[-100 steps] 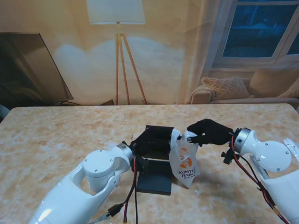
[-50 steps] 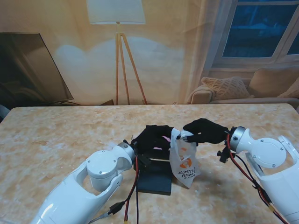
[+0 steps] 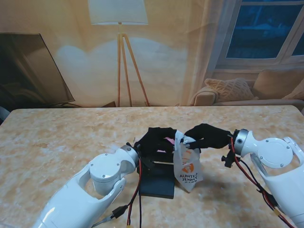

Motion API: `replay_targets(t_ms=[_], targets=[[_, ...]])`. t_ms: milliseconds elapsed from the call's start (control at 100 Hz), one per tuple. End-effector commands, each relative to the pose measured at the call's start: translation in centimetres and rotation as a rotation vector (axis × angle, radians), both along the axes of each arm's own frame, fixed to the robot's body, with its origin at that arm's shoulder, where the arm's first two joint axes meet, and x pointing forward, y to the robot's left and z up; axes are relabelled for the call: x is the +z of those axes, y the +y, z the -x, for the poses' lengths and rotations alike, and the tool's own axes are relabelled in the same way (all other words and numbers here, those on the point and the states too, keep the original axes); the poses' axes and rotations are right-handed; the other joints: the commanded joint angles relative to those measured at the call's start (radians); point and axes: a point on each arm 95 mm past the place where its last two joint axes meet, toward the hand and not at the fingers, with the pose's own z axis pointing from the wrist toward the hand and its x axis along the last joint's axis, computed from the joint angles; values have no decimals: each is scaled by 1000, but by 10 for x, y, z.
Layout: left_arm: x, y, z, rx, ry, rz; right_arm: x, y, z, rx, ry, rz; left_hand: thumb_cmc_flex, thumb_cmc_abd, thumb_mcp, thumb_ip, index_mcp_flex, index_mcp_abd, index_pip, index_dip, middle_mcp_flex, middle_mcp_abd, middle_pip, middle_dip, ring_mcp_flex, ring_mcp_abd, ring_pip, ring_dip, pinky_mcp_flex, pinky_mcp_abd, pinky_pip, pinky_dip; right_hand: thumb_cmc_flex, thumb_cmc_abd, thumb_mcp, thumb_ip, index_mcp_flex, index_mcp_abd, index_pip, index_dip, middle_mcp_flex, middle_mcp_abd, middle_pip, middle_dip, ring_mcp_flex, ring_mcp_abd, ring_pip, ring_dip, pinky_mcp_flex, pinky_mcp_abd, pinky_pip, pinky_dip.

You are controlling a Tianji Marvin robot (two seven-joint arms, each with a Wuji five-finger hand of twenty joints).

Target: Pack mini donuts into a plastic bag, tie the opening and put the bag into the gift box

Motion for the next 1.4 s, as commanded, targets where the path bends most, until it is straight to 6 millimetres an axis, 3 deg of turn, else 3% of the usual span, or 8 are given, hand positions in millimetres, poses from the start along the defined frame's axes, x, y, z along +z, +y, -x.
replay_targets(t_ms=[0,90,200,420,560,880,1080,1390], targets=[[3,-4,2,-17,-2,8,-5,2,2,13,15,17,-7,-53,17,-26,4,-45,12,-13,-25,-35,12,-15,8,-32,-16,4,-9,-22,-6,-15,308,-1,316,82,124,-402,201,36,33,-115,47,23,22,-36,28,31,4,-3,23,21],[2,-4,2,-12,-2,6,-5,2,1,23,34,10,4,-51,12,-26,6,-46,12,-7,-34,-37,4,-41,5,-30,-32,2,-11,-23,-8,-16,310,-4,319,82,129,-403,206,40,36,-117,49,25,23,-36,28,31,3,0,21,22],[2,-4,1,-6,-6,1,-5,1,2,27,49,-2,5,-45,2,-23,6,-50,11,6,-78,-50,14,-179,-12,-28,-78,23,-25,-28,-21,-24,313,-13,329,81,136,-400,211,44,41,-114,55,29,26,-34,33,35,4,1,19,24],[2,-4,1,-7,1,6,-5,2,0,24,38,16,-2,-45,7,-24,10,-45,11,2,29,-61,-26,-240,9,-15,-187,-48,-23,-18,-38,-35,312,-14,331,77,136,-400,211,46,39,-115,53,28,25,-34,31,34,5,-1,18,26],[1,-5,2,-4,-4,2,-7,3,-2,23,69,4,-14,-42,23,-26,9,-47,14,-2,28,-71,-68,-357,7,-14,-249,-78,-20,-13,-44,-43,315,-18,335,78,139,-396,212,47,42,-111,56,29,27,-29,34,36,2,2,16,27],[1,-7,3,0,-8,2,-9,5,-3,53,121,5,-41,-38,66,-24,12,-58,26,7,-10,-130,-81,-413,-54,-23,-285,-124,-41,-22,-78,-64,316,-17,338,76,141,-395,215,52,41,-110,58,31,25,-28,35,35,-1,4,12,30],[-1,-8,4,-5,3,6,-12,7,-11,21,147,-20,-38,-54,65,-31,17,-58,27,9,28,-121,-70,-416,-40,-23,-267,-110,-33,-25,-63,-56,322,-11,329,73,141,-396,215,55,33,-118,45,28,12,-26,18,31,-17,9,5,31],[-2,-9,2,15,13,19,-14,9,-12,23,193,-40,-25,-105,71,-46,10,-60,19,8,82,-127,-56,-407,-13,-44,-195,-7,-13,-64,-3,-26,330,8,305,63,135,-406,225,80,20,-143,-41,14,-1,-20,-7,38,-50,22,-11,31]])
